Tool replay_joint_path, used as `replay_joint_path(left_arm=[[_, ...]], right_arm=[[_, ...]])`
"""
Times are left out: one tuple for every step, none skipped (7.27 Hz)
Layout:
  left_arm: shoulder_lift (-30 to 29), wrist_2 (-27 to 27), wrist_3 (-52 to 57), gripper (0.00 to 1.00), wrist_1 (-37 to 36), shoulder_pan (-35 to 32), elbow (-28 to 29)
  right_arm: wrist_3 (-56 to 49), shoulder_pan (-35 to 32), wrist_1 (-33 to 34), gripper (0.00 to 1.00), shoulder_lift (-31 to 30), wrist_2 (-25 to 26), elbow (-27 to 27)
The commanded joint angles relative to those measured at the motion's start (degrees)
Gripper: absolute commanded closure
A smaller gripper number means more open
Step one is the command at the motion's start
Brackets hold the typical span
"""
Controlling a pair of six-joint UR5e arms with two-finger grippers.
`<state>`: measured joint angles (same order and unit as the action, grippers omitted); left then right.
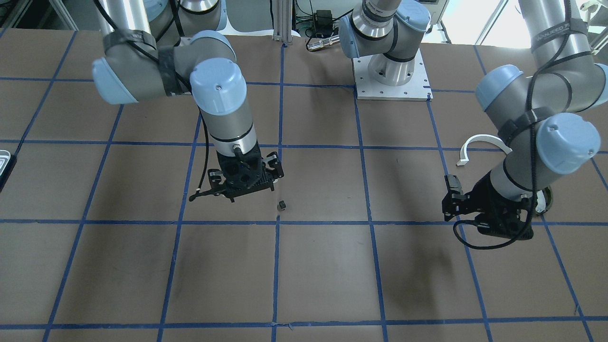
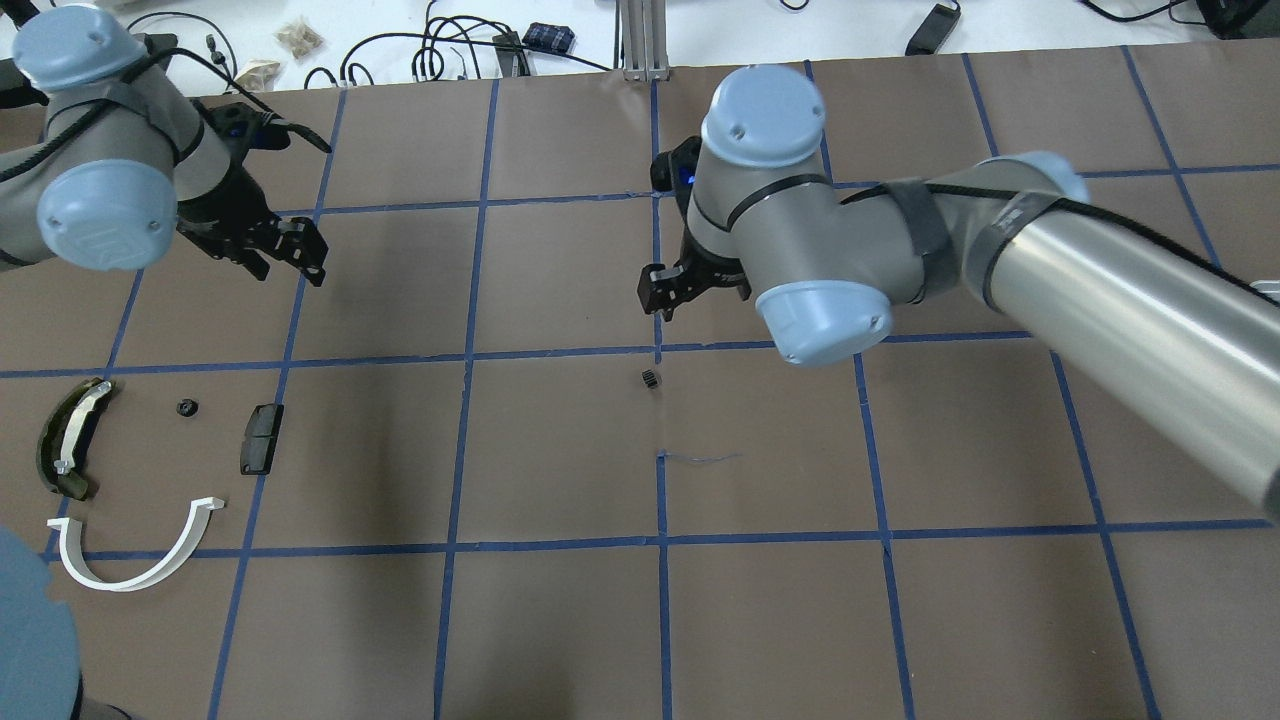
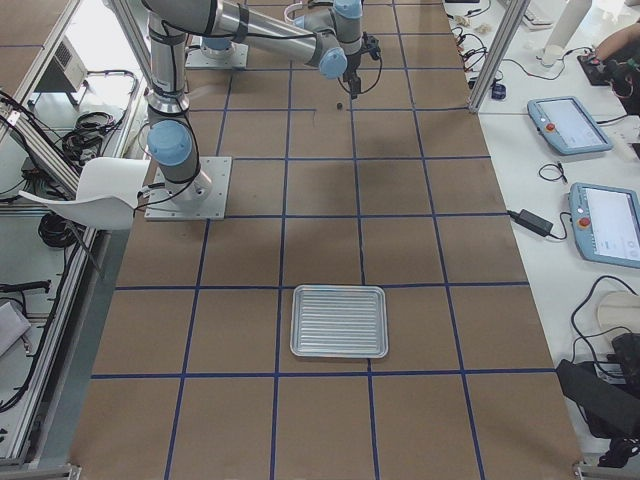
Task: Place bearing gear from tray to pile
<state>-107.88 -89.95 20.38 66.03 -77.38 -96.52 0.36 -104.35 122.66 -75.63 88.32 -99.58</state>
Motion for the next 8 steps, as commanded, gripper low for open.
replay_joint_path(left_arm=[[-0.57,0.13,-19.92,0.27,-0.64,-13.17,0.20],[-1.36,-0.05,-30.03,0.27,-1.95,-18.54,0.20],[-2.41,0.13,-36.40,0.27,-4.14,-22.08,0.11],[-3.12,-0.05,-41.94,0.27,-4.33,-25.16,0.11],[-3.82,-0.13,-48.00,0.27,-5.73,-28.84,0.02],[-4.35,-0.14,-51.63,0.27,-7.05,-31.23,-0.41],[-5.14,-0.05,-54.36,0.27,-7.32,-31.77,-0.68],[-5.93,0.04,-57.52,0.27,-7.50,-32.48,-0.68]], right_arm=[[-0.80,7.38,-7.51,0.00,-8.27,7.73,3.68],[-0.80,9.06,-12.66,0.00,-12.13,7.75,4.12],[-0.80,10.65,-17.85,0.00,-14.61,7.75,5.52],[-0.80,11.88,-22.25,0.00,-14.89,7.05,6.23],[-0.63,11.63,-22.64,0.00,-14.98,6.87,5.72],[-0.28,11.28,-22.56,0.00,-15.07,6.78,5.62],[-0.10,11.28,-22.56,0.00,-15.16,6.61,5.62],[-0.19,11.19,-22.47,0.00,-15.16,5.65,5.54]])
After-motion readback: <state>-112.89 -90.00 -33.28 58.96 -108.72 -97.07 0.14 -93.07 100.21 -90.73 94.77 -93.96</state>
